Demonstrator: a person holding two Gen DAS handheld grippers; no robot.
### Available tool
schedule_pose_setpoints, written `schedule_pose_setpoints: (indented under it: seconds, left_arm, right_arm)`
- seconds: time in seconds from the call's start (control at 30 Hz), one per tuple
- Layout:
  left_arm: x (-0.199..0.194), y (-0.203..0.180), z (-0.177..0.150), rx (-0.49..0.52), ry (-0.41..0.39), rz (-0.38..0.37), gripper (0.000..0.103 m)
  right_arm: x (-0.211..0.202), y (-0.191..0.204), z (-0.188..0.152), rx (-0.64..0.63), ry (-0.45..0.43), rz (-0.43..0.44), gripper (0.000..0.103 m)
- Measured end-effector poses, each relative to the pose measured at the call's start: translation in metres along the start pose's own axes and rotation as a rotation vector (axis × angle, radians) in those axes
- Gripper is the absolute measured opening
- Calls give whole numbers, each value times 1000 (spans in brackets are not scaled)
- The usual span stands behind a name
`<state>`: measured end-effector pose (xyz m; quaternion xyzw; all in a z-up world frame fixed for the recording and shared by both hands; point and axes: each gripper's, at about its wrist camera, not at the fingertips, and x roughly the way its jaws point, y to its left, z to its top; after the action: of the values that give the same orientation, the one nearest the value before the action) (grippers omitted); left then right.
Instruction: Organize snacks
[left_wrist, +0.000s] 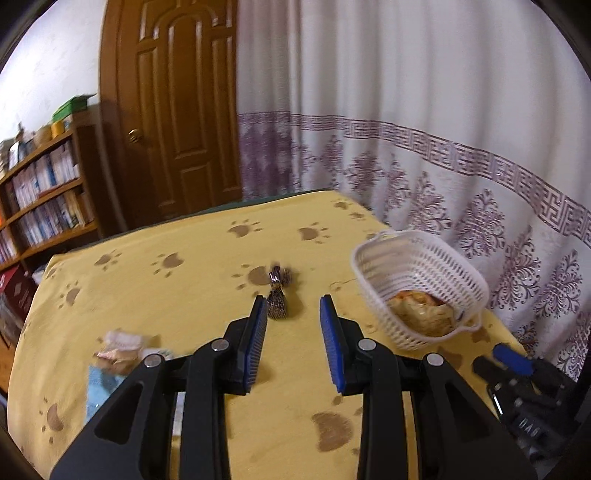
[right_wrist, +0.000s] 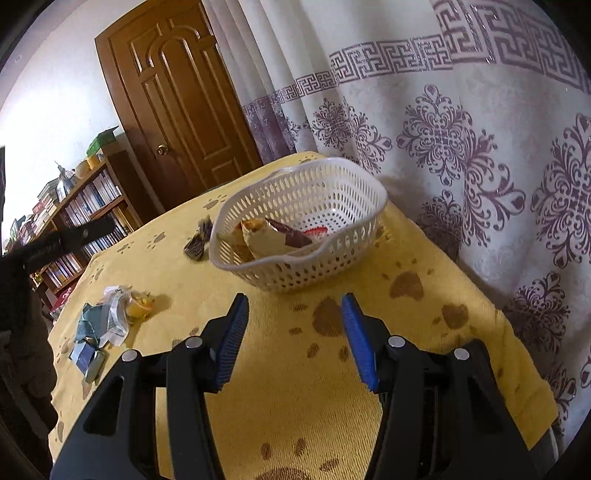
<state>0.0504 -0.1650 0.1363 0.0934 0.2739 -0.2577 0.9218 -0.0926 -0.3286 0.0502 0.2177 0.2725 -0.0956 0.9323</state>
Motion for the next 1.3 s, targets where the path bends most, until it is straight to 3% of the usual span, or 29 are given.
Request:
schedule_pose_setpoints:
  seconds: [0.13, 0.27, 0.4, 0.73, 1.03, 1.17, 1.3]
  left_arm:
    - [7, 4, 0, -9, 18, 0, 31]
    - [22, 30, 0, -98, 61, 10, 32]
    - [50, 43, -1, -140, 97, -7, 46]
    - [130, 13, -9, -59, 205, -47, 46]
    - [173, 3, -11, -29, 259, -70, 45]
    - [184, 0, -13, -27, 285, -84, 31]
    - [185, 2, -16, -39, 267, -91, 31]
  right_arm:
    - [5, 0, -7, 2, 18, 10, 54]
    - [13, 4, -12, -1, 39, 23, 54]
    - [17, 9, -15, -22, 41, 17, 54]
    - [23, 11, -19, -44, 48, 7, 54]
    - [24, 18, -22, -83, 43, 5, 54]
    - [25, 17, -21, -79, 47, 10, 54]
    - [26, 17, -21, -83, 47, 12, 54]
